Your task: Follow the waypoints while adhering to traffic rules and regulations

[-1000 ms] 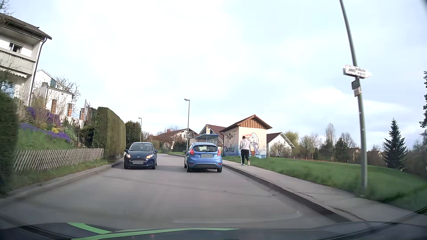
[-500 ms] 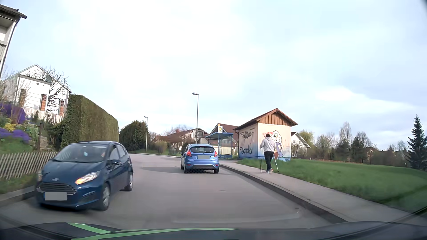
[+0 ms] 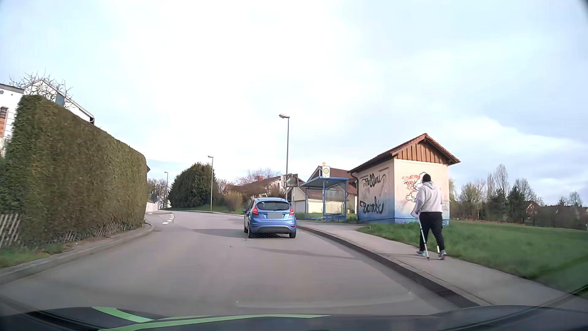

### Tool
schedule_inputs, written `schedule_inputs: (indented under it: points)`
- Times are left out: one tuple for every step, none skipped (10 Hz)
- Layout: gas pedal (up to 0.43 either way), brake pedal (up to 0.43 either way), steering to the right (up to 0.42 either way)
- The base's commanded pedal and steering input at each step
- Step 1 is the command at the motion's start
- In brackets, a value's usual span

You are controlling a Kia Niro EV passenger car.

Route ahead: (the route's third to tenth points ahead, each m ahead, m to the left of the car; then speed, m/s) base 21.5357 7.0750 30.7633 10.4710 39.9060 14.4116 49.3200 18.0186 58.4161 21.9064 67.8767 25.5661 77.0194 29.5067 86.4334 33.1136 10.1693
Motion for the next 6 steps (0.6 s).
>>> schedule_inputs:
  points:
    - [0.248, 0.0, -0.044]
    - [0.248, 0.0, -0.043]
    - [0.248, 0.0, -0.043]
    - [0.248, 0.0, -0.042]
    - [0.248, 0.0, -0.042]
    - [0.248, 0.0, -0.042]
